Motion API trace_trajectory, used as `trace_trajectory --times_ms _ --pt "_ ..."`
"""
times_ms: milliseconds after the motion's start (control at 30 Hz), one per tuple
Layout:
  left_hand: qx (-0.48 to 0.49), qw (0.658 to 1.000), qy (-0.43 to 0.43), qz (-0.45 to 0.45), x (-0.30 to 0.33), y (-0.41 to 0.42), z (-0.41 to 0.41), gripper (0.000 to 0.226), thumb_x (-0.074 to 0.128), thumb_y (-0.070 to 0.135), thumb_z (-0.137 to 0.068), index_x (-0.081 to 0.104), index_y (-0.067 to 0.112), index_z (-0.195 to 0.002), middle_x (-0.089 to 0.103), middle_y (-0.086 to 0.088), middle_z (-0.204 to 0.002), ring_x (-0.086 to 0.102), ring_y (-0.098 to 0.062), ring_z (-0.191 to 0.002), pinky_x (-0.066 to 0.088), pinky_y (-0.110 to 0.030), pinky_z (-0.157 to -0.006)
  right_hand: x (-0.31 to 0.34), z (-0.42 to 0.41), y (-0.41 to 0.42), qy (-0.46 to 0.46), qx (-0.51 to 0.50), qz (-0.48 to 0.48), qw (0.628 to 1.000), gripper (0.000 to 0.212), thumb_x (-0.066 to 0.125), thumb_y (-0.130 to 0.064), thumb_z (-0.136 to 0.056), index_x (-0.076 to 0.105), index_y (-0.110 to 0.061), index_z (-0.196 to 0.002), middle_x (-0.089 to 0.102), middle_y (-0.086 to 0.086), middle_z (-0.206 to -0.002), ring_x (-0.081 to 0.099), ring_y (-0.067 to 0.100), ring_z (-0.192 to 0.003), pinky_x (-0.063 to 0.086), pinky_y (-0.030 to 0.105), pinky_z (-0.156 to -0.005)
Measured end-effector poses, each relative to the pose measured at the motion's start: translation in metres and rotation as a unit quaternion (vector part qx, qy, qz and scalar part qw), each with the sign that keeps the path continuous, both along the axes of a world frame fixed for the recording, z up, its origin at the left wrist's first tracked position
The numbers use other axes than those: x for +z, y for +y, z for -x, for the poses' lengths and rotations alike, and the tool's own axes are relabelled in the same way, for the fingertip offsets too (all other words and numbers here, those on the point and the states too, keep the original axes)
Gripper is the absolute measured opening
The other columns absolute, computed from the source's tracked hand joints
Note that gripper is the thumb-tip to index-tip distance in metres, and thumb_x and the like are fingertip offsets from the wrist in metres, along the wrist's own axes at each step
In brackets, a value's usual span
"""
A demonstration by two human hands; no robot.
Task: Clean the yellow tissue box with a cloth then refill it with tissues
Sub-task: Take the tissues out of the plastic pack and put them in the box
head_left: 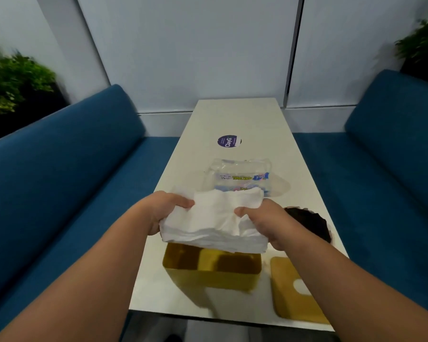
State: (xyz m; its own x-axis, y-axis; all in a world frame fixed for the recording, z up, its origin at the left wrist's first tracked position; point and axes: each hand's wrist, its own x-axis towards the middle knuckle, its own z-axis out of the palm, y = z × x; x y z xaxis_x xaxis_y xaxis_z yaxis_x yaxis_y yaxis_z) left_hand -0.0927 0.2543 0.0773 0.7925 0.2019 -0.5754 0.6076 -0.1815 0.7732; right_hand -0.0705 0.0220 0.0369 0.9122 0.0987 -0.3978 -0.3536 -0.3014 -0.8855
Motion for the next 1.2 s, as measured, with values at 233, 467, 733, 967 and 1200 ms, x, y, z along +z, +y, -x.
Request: trace_trajectory --times_ms 233,467,733,967,1200 --pt "-0.047 0.996 0.014 -0.072 -0.025 -0.009 0.003 0.026 0.075 0.021 -0.079 0.060 0.010 -0.097 0.066 -0.012 -0.102 0.063 -0.032 -0.091 0.055 -0.044 -0.083 0.010 0.019 0.022 -0.083 0.068 0.260 0.960 0.055 0.063 -0.045 -0.087 0.046 -0.009 -0.126 0.058 0.009 -0.119 0.056 0.026 -0.104 0.045 0.031 -0.077" --pt "-0.074 0.994 0.022 -0.074 -0.024 0.002 -0.001 0.046 0.079 0.029 -0.072 0.059 0.012 -0.110 0.068 -0.011 -0.104 0.066 -0.034 -0.091 0.056 -0.050 -0.082 0.010 0.032 0.013 -0.085 0.027 0.212 0.973 0.055 0.065 -0.047 -0.083 0.049 -0.013 -0.123 0.059 0.003 -0.117 0.057 0.023 -0.104 0.049 0.035 -0.084" --pt "-0.068 0.990 0.060 -0.104 -0.038 -0.008 -0.001 0.047 0.074 0.026 -0.079 0.052 0.010 -0.117 0.059 -0.011 -0.109 0.058 -0.032 -0.094 0.052 -0.041 -0.077 -0.011 0.027 0.019 -0.028 0.051 0.259 0.964 0.058 0.066 -0.048 -0.084 0.050 -0.007 -0.122 0.059 0.008 -0.113 0.057 0.023 -0.099 0.047 0.032 -0.077" --pt "-0.174 0.941 0.041 -0.289 -0.051 -0.026 -0.005 0.025 0.060 0.028 -0.090 0.060 0.010 -0.108 0.061 -0.008 -0.107 0.058 -0.026 -0.101 0.050 -0.034 -0.091 -0.021 0.021 0.032 -0.045 0.089 0.341 0.935 0.059 0.060 -0.041 -0.091 0.039 -0.003 -0.130 0.055 0.012 -0.125 0.056 0.028 -0.111 0.041 0.029 -0.076" --pt "-0.203 0.895 0.023 -0.397 -0.082 -0.038 0.003 0.022 0.052 0.022 -0.095 0.059 0.009 -0.110 0.061 -0.007 -0.103 0.056 -0.022 -0.090 0.044 -0.028 -0.077 -0.040 0.017 0.047 -0.032 0.200 0.460 0.865 0.033 0.056 -0.021 -0.093 0.053 -0.007 -0.122 0.060 0.009 -0.118 0.060 0.025 -0.105 0.047 0.029 -0.075"
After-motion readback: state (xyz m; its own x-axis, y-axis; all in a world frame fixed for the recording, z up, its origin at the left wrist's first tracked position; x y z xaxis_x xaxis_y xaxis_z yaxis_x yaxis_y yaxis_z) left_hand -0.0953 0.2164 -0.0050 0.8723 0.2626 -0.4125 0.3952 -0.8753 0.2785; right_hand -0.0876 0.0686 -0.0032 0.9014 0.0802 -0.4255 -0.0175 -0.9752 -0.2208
